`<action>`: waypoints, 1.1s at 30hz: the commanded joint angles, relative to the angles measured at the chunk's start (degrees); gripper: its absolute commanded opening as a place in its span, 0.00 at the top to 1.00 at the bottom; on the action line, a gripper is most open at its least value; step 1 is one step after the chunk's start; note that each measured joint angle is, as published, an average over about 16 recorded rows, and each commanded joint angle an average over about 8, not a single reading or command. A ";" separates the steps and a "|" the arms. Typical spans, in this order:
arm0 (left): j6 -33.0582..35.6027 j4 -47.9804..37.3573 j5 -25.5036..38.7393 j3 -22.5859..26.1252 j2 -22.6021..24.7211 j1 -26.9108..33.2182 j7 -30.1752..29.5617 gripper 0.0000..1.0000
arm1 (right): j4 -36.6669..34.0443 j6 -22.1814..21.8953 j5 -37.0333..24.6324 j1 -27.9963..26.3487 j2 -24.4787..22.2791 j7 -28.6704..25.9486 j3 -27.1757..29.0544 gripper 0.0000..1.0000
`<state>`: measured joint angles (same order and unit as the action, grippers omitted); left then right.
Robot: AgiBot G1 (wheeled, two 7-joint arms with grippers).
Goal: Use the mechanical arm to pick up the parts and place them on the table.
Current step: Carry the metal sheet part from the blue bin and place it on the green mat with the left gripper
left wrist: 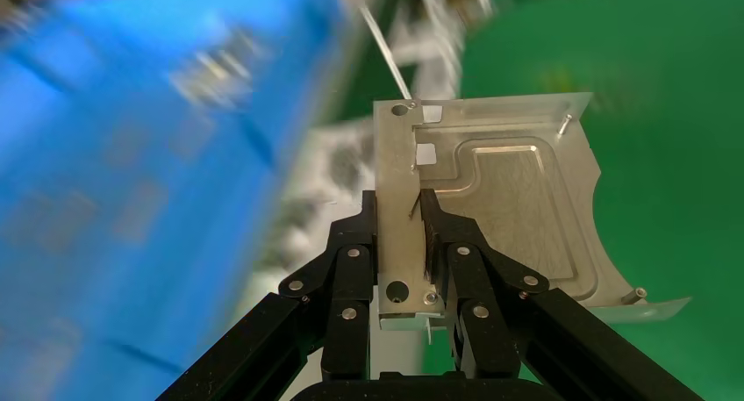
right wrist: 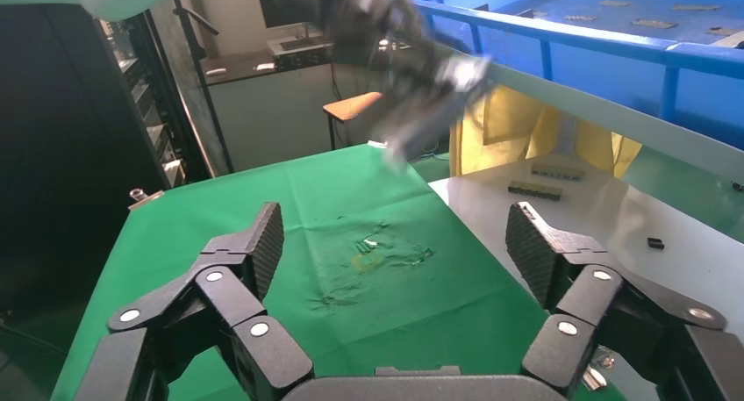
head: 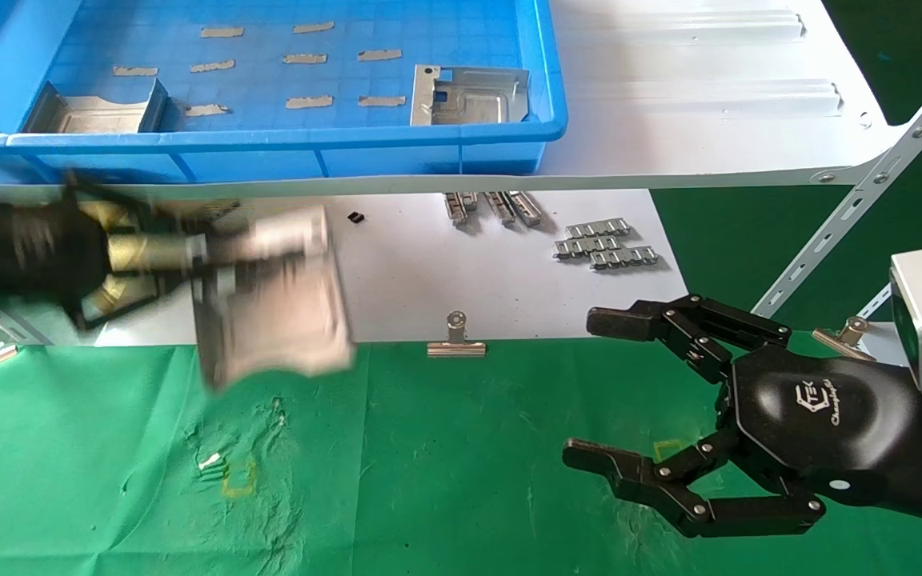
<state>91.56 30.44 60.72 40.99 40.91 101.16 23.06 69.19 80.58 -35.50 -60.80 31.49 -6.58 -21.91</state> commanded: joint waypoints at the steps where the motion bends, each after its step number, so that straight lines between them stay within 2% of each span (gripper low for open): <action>1: -0.31 1.74 0.44 3.07 -1.41 -1.80 2.83 1.00 | 0.00 0.00 0.00 0.00 0.00 0.00 0.00 0.00; 6: -0.74 -2.89 6.21 8.76 0.73 -1.39 11.82 1.00 | 0.00 0.00 0.00 0.00 0.00 0.00 0.00 0.00; 13: -0.94 -10.78 9.23 12.81 3.98 -0.26 18.58 1.00 | 0.00 0.00 0.00 0.00 0.00 0.00 0.00 0.00; 14: -0.98 -11.88 9.41 13.20 4.36 -0.23 19.15 0.95 | 0.00 0.00 0.00 0.00 0.00 0.00 0.00 0.00; 21: -1.20 -18.60 8.67 14.09 6.39 -0.47 21.55 0.07 | 0.00 0.00 0.00 0.00 0.00 0.00 0.00 0.00; 22: -1.20 -19.30 8.44 14.07 6.58 -0.49 21.85 0.00 | 0.00 0.00 0.00 0.00 0.00 0.00 0.00 0.00; 33: -0.57 -22.83 6.02 13.95 7.03 -0.86 23.96 0.00 | 0.00 0.00 0.00 0.00 0.00 0.00 0.00 0.00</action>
<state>91.06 7.88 65.61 54.38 47.80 99.88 45.82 69.19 80.58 -35.50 -60.80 31.49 -6.58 -21.91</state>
